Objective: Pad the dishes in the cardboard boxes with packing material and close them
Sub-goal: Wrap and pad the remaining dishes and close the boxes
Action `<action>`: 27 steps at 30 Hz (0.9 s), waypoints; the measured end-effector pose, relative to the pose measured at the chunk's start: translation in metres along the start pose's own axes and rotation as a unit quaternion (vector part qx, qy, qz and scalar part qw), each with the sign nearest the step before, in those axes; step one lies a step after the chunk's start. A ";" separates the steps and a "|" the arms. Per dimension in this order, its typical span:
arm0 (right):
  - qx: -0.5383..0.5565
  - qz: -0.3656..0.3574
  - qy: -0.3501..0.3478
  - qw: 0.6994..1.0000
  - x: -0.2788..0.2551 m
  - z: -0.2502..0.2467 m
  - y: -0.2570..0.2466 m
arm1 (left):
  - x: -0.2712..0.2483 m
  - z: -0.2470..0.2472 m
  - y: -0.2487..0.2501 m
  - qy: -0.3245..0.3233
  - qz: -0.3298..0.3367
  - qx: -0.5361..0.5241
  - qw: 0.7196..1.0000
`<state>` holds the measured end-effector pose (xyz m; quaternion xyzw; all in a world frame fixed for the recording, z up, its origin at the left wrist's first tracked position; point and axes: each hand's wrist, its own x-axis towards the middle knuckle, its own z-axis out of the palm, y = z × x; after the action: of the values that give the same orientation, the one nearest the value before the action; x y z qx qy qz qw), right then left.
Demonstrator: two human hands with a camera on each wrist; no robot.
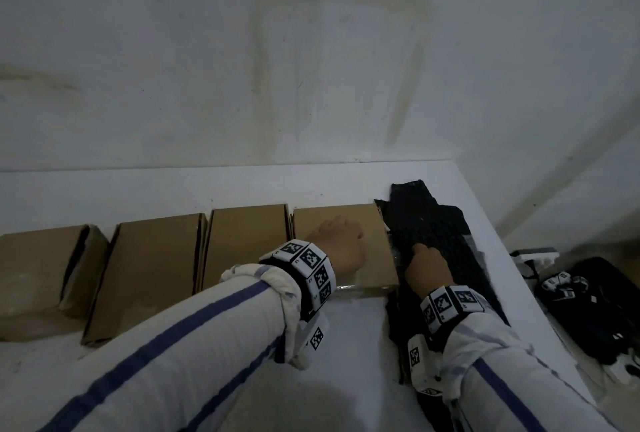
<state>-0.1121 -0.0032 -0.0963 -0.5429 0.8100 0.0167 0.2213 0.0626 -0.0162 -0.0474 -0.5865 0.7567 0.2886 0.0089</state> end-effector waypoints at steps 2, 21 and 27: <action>-0.003 -0.013 0.009 1.000 0.001 -0.002 0.002 | 0.001 0.000 -0.002 0.002 -0.001 -0.011 1.000; 0.189 -0.094 0.047 0.976 -0.022 -0.061 -0.050 | -0.026 -0.017 0.001 -0.042 0.046 -0.252 0.966; 0.411 -0.066 -0.037 0.909 -0.041 -0.066 -0.073 | -0.037 -0.016 -0.005 -0.048 0.084 -0.295 0.951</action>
<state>-0.0573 -0.0150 -0.0062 -0.4556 0.6985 -0.3118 0.4553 0.0836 0.0089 -0.0224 -0.4828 0.6831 0.5264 -0.1525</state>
